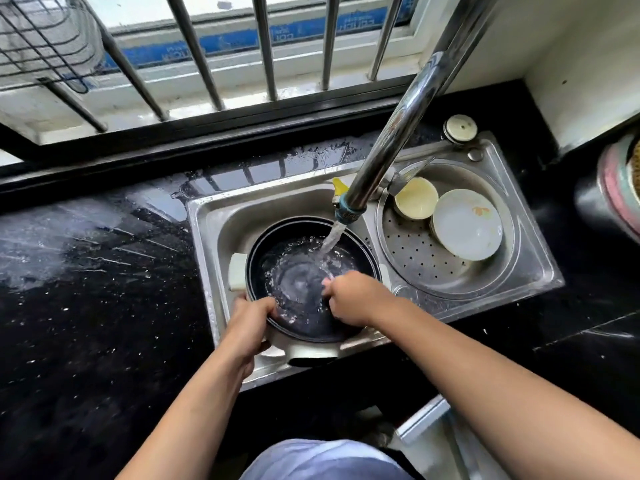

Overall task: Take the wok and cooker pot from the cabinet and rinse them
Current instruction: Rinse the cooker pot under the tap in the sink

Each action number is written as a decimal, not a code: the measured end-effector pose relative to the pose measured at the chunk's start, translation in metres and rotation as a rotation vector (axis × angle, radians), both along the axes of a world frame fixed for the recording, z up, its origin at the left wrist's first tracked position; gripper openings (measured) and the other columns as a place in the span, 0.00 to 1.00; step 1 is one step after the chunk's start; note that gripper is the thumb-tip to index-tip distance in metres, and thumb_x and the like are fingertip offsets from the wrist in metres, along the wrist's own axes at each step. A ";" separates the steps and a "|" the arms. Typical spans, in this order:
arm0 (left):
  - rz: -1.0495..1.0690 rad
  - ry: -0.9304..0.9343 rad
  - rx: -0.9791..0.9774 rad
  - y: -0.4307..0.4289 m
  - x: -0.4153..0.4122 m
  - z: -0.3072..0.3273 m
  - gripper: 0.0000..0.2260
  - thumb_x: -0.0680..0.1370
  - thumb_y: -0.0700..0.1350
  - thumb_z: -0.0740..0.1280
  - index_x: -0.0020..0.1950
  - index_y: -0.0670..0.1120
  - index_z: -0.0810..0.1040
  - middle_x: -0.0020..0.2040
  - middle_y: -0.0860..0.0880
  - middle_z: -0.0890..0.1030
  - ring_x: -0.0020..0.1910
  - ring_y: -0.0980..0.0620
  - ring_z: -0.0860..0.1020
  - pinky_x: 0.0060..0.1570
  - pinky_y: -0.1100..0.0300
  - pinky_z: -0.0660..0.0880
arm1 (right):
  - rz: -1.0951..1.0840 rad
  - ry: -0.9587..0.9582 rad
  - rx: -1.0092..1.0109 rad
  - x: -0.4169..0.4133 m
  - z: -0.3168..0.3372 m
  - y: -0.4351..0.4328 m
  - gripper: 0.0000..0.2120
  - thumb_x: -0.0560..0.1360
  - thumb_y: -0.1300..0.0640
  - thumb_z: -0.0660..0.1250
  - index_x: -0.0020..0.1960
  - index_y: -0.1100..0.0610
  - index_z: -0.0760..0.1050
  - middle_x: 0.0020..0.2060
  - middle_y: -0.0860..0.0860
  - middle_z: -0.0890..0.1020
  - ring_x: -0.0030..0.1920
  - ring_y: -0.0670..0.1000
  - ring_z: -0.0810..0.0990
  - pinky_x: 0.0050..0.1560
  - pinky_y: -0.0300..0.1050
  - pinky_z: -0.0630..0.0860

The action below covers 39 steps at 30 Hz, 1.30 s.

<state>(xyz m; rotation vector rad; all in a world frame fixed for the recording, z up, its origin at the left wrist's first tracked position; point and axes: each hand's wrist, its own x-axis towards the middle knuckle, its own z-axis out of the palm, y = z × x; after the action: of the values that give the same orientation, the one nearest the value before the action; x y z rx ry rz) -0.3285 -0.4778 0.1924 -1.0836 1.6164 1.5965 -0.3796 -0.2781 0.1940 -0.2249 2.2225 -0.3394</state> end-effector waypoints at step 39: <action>0.183 0.041 0.202 0.001 0.009 -0.029 0.27 0.62 0.39 0.62 0.61 0.41 0.72 0.50 0.40 0.80 0.41 0.47 0.78 0.38 0.57 0.77 | -0.401 0.475 -0.431 -0.041 0.069 0.082 0.14 0.71 0.57 0.61 0.46 0.47 0.85 0.50 0.48 0.86 0.56 0.47 0.81 0.65 0.49 0.74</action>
<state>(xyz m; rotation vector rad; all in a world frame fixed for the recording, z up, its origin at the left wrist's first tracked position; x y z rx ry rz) -0.3192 -0.4771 0.1632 -1.1223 1.3780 1.8679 -0.4207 -0.1963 0.2632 -0.0884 2.6347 -1.0841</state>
